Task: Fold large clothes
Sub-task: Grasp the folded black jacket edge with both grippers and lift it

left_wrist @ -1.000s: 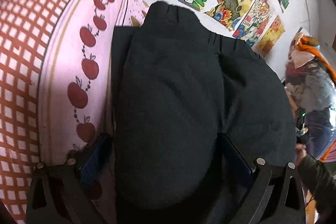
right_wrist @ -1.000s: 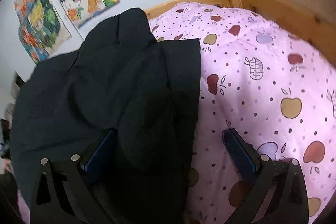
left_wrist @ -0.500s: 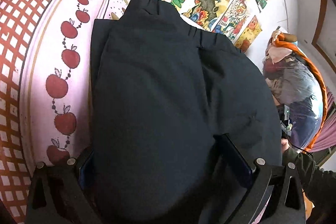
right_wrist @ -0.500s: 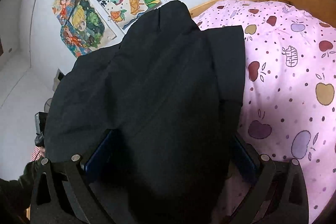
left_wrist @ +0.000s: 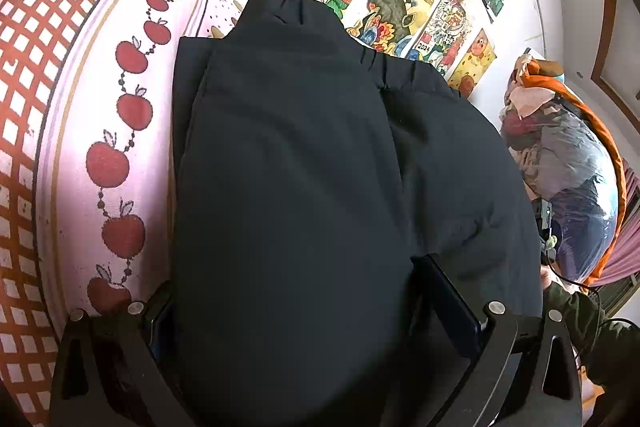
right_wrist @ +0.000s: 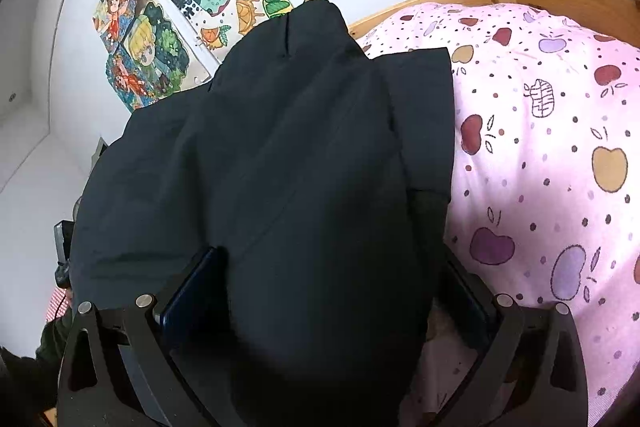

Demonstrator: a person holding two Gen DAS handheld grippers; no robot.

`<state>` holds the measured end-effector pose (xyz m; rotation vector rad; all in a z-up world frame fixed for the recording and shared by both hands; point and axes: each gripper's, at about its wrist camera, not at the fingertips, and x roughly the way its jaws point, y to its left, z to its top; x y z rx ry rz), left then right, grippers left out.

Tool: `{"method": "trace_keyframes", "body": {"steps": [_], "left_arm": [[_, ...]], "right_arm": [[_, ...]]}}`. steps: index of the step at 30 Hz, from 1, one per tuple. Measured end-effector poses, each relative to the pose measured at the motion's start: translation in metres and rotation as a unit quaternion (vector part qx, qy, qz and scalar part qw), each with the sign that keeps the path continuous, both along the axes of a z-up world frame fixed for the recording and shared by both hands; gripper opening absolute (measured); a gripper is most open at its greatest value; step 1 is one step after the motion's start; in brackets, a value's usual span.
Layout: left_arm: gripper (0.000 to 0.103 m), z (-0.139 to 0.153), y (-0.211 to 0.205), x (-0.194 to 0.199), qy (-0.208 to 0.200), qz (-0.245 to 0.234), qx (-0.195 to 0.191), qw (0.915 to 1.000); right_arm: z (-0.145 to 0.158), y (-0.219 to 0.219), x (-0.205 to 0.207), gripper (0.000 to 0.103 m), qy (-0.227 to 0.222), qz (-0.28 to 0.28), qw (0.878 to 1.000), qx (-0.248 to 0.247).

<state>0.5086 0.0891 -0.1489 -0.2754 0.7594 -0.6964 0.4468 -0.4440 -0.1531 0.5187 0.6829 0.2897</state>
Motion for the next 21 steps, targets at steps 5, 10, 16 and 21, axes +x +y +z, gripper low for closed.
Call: {"method": "trace_keyframes", "body": {"steps": [5,10,16,21], "left_arm": [[0.103,-0.001,0.001,0.004,0.006,-0.002,-0.006,1.0],[0.103,-0.001,0.001,0.001,0.004,-0.001,-0.006,1.0],[0.103,-0.002,0.0,0.003,0.008,-0.001,-0.008,0.9999],[0.103,0.001,0.002,0.012,0.04,-0.009,-0.011,0.9991]], "right_arm": [[-0.003,-0.001,0.002,0.102,0.007,0.001,1.0,0.004],[-0.004,-0.001,0.002,0.102,0.002,-0.002,1.0,-0.001],[-0.004,0.001,0.001,0.102,0.008,-0.005,1.0,-0.011],[0.003,0.003,0.006,0.102,0.048,-0.005,0.999,-0.009]]}}
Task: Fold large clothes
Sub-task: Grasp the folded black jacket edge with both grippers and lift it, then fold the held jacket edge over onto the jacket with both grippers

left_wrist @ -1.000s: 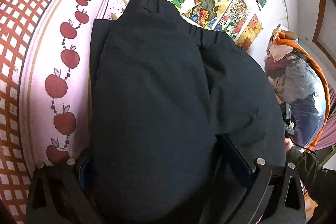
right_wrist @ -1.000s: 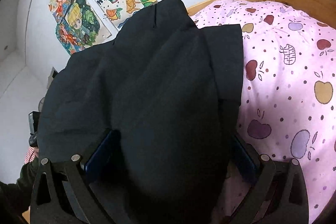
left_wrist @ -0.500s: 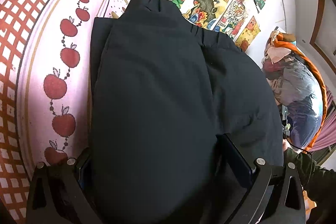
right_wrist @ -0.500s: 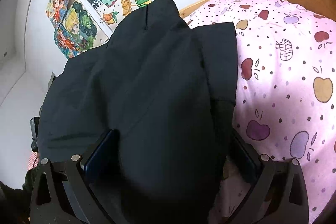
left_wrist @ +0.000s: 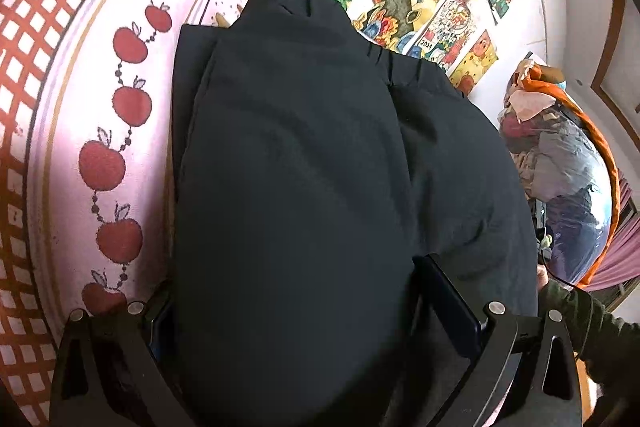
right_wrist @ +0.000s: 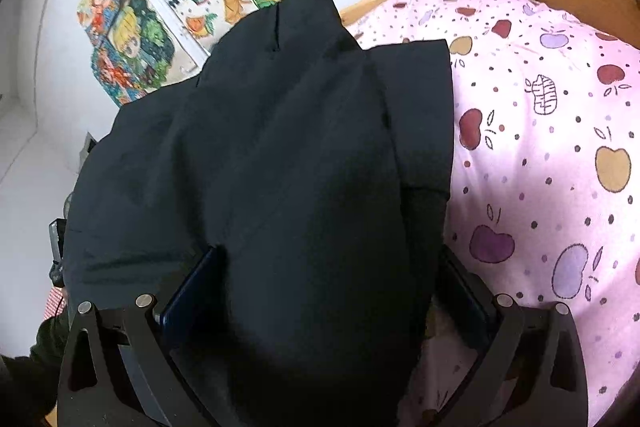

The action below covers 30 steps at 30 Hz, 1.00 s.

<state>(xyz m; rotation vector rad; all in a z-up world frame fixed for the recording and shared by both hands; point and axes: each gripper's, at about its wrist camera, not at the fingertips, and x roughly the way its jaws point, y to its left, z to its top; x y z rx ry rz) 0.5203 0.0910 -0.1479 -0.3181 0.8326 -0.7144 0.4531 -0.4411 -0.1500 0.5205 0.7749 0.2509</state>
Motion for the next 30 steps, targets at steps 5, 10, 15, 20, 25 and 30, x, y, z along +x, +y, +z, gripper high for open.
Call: {"method": "trace_keyframes", "body": {"steps": [5,10,15,20,25,30], "left_arm": [[0.098,0.011,-0.007,0.003,0.044,0.003,0.014,0.9989],[0.074,0.021,-0.011,-0.002,0.074,0.039,0.025,0.9962],[0.049,0.038,-0.014,-0.007,0.102,0.065,0.047,0.9915],[0.03,0.058,-0.031,-0.011,0.12,0.089,0.072,0.9861],[0.023,0.085,-0.042,-0.022,0.109,0.099,0.085,0.9854],[0.021,0.119,-0.049,-0.042,0.086,0.096,0.098,0.9867]], "right_arm": [[0.004,0.007,0.006,0.102,0.054,0.01,0.998,0.025],[0.012,0.025,0.006,0.102,0.076,0.001,0.997,0.017],[0.016,0.031,0.0,0.079,0.075,-0.007,0.997,0.01],[0.025,0.017,-0.015,0.032,0.067,-0.049,0.995,0.052],[0.049,0.016,-0.031,0.016,0.029,-0.049,0.994,0.097],[0.087,0.04,-0.041,0.014,0.002,-0.021,0.998,0.063]]}}
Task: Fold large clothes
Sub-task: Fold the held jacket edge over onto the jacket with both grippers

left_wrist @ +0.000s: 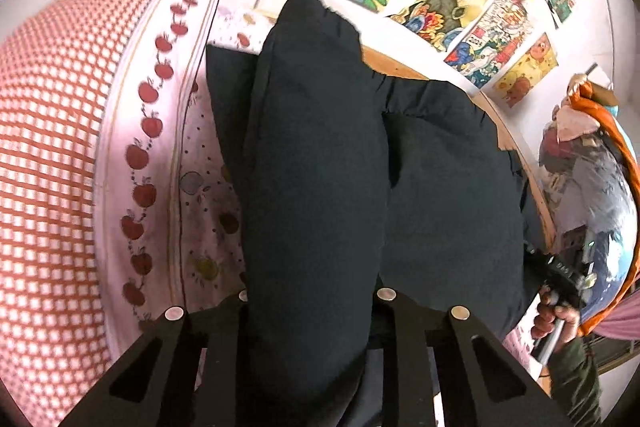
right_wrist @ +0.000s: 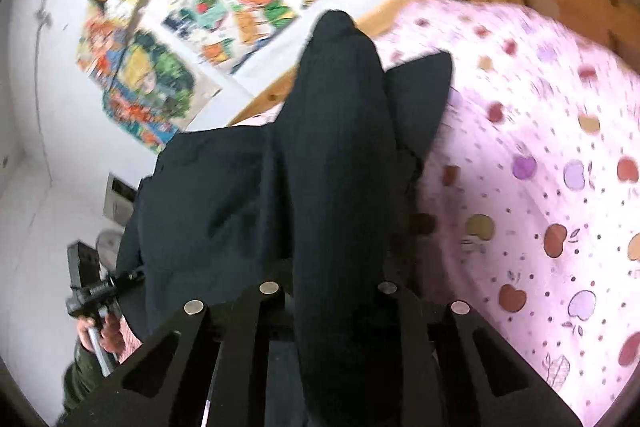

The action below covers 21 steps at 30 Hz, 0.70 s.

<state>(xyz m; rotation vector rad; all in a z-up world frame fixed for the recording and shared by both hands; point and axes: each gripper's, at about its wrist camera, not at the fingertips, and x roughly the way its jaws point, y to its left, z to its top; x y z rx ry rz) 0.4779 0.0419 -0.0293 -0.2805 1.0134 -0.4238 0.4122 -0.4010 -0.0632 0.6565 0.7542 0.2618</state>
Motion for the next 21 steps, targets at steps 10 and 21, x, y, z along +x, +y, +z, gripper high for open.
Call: {"method": "trace_keyframes", "body": {"steps": [10,21], "left_arm": [[0.02,0.04,0.034,-0.053,-0.015,0.013,-0.018,0.9996],[0.02,0.002,0.044,-0.088,0.013,0.014,-0.007,0.9998]], "right_arm": [[0.061,0.016,-0.048,0.014,-0.041,0.026,0.998,-0.029],[0.035,0.023,-0.088,0.014,-0.001,0.031,0.998,-0.057]]}}
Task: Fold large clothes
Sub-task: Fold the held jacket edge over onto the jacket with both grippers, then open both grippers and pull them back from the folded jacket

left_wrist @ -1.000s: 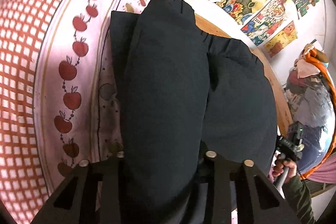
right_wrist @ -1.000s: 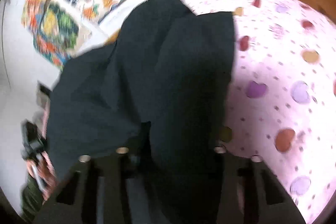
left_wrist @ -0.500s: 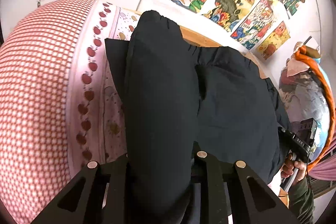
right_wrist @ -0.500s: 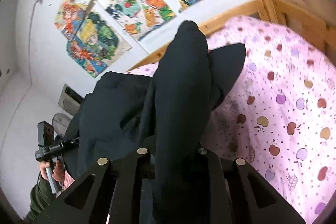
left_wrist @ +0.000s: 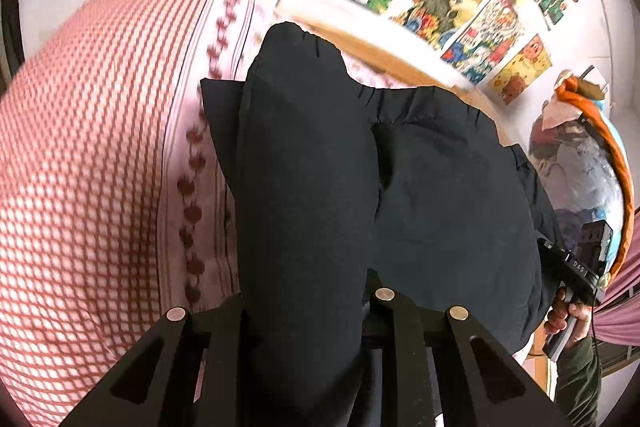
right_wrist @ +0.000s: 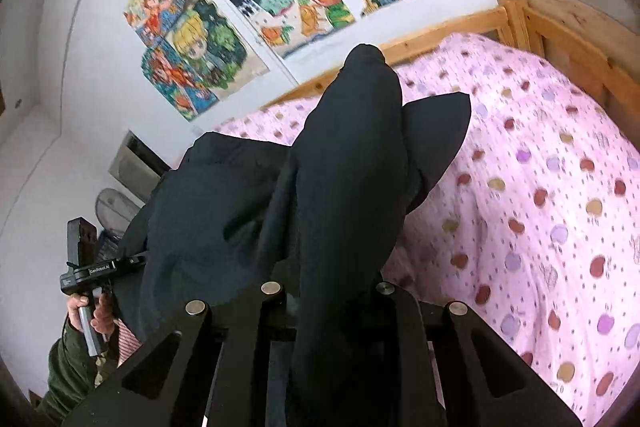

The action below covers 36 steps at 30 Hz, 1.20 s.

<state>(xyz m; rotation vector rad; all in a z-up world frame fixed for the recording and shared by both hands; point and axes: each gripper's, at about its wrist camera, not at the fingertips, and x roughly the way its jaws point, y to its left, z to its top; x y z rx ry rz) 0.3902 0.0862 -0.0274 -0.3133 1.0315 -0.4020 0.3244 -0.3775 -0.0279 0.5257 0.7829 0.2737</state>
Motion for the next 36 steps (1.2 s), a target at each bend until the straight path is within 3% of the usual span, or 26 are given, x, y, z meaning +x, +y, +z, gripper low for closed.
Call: {"method": "trace_keyframes", "body": {"steps": [6,11,14,16,18,20,23,29,36], "left_arm": [[0.023,-0.033,-0.002,0.003,-0.002,0.007,0.009,0.9999],[0.04,-0.038,-0.001,0.001,-0.004,0.013,0.034,0.9993],[0.054,-0.038,-0.003,-0.004,-0.012,0.024,0.069,0.9973],[0.069,-0.035,-0.007,-0.009,-0.025,0.034,0.097,0.9943],[0.075,-0.032,-0.008,-0.015,-0.041,0.046,0.115,0.9914],[0.089,-0.027,-0.008,-0.021,-0.057,0.063,0.126,0.9885],[0.098,-0.016,-0.007,-0.031,-0.08,0.094,0.134,0.9833],[0.103,0.014,-0.011,-0.054,-0.15,0.121,0.143,0.9708],[0.103,0.045,-0.025,-0.086,-0.207,0.113,0.152,0.9598]], "right_arm": [[-0.032,-0.005,0.001,0.014,0.034,-0.022,0.999,-0.021],[-0.044,-0.008,0.003,0.025,0.056,-0.046,0.997,-0.039],[-0.048,-0.005,0.002,0.04,0.069,-0.059,0.994,-0.062],[-0.048,-0.003,-0.001,0.065,0.073,-0.072,0.992,-0.078],[-0.045,-0.002,-0.005,0.073,0.069,-0.08,0.99,-0.089],[-0.039,0.001,-0.009,0.078,0.061,-0.09,0.988,-0.113],[-0.026,0.004,-0.014,0.085,0.043,-0.105,0.984,-0.14],[0.008,0.008,-0.032,0.095,-0.008,-0.132,0.975,-0.178],[0.044,0.016,-0.058,0.101,-0.073,-0.152,0.967,-0.191]]}}
